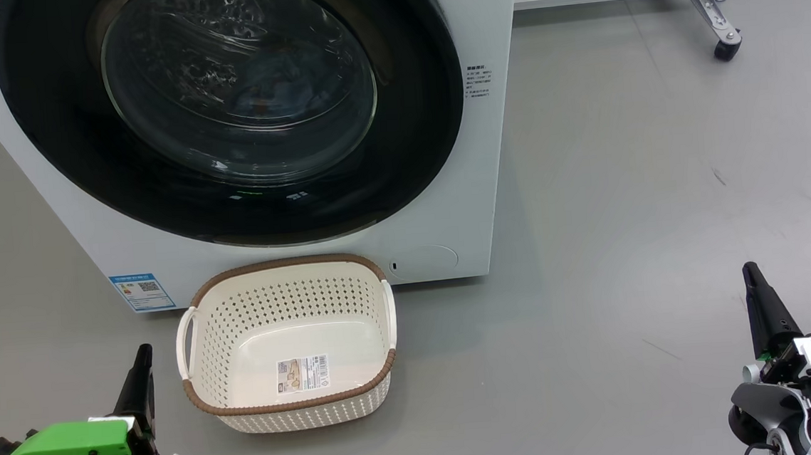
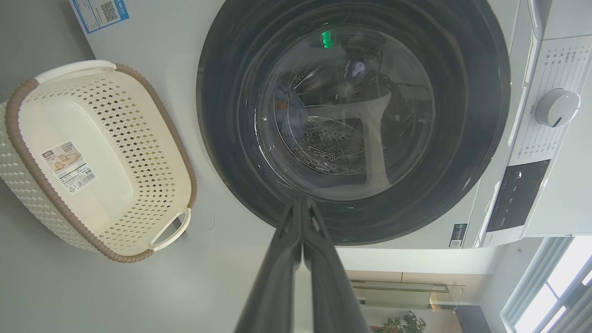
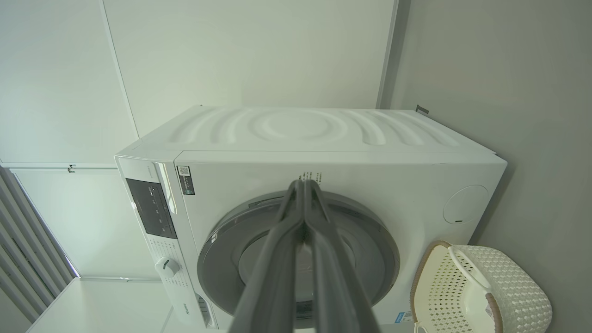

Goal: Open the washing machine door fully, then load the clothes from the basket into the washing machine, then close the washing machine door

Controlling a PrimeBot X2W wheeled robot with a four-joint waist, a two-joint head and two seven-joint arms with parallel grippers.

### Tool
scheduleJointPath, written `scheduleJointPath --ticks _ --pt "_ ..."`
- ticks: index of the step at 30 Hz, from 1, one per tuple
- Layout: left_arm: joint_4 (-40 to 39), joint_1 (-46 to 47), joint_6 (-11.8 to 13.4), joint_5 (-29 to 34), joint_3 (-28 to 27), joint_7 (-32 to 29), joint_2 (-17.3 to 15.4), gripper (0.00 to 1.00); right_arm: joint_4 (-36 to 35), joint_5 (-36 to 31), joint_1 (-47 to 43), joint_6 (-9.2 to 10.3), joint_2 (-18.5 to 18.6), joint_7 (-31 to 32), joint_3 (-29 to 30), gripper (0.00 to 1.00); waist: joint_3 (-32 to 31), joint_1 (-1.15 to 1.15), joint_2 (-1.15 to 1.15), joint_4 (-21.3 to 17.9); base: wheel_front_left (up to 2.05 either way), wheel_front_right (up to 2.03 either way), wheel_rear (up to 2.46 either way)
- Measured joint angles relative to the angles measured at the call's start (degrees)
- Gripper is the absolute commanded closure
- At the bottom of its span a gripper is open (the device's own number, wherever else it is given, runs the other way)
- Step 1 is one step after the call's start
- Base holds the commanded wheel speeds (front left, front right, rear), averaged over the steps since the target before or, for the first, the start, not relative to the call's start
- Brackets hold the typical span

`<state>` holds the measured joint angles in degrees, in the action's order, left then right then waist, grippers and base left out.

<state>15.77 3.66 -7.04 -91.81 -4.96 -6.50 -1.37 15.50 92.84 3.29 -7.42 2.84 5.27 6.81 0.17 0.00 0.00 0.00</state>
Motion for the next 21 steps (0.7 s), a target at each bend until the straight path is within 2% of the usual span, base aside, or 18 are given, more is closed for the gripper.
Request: scheduleJointPath --ticks 21 --pt "-0.01 0.00 0.00 0.00 0.00 0.00 0.00 1.00 0.00 -0.01 0.00 0.00 -0.01 0.00 0.03 1.00 0.00 0.00 0.00 0.00 0.00 0.00 0.00"
